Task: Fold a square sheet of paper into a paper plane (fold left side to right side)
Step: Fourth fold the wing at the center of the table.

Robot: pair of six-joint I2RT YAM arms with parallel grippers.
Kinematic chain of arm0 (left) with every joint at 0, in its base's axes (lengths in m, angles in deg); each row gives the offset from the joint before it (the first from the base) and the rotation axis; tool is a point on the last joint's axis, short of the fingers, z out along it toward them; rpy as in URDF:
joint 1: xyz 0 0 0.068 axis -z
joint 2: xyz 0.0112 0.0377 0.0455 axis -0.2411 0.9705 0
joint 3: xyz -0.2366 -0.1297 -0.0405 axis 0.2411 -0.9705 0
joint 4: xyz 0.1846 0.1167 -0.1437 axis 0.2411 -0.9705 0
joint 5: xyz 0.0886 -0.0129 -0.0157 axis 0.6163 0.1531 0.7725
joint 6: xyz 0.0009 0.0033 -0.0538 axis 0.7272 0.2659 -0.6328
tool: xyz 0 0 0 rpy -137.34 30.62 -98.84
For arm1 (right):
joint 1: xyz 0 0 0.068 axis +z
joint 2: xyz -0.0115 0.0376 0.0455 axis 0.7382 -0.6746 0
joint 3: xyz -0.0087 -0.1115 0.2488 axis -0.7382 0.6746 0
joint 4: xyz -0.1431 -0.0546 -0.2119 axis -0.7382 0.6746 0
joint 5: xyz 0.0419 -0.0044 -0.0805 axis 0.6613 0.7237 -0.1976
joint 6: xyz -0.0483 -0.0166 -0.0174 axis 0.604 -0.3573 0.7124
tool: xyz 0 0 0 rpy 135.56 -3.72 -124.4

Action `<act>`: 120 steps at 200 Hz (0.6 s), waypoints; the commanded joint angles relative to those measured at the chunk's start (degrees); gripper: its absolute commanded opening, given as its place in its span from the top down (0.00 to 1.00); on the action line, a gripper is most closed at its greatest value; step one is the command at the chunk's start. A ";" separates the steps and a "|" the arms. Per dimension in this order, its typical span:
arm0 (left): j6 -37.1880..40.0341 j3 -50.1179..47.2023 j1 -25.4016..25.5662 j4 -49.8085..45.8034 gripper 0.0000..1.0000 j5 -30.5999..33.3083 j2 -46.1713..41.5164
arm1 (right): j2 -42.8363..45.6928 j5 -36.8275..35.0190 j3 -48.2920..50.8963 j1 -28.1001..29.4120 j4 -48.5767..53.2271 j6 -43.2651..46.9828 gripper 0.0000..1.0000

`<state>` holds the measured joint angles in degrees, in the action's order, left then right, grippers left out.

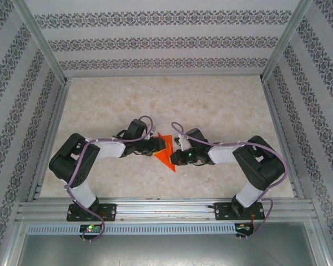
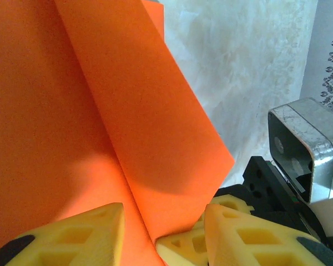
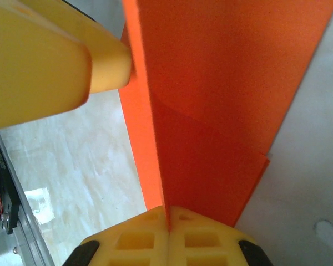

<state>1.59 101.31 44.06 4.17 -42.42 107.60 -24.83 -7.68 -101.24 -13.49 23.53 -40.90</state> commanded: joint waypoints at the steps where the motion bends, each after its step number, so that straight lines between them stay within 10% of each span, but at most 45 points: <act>1: 1.83 2.36 1.00 -3.52 0.57 1.59 1.78 | -1.02 1.47 0.57 -0.42 -1.27 0.04 1.00; 120: 5.42 7.68 1.58 -13.55 0.56 6.46 6.61 | -2.16 2.53 0.31 -0.78 -1.68 -0.26 0.97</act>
<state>4.84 107.69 44.74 -4.46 -38.64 112.28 -26.07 -6.44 -101.24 -13.73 22.50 -40.96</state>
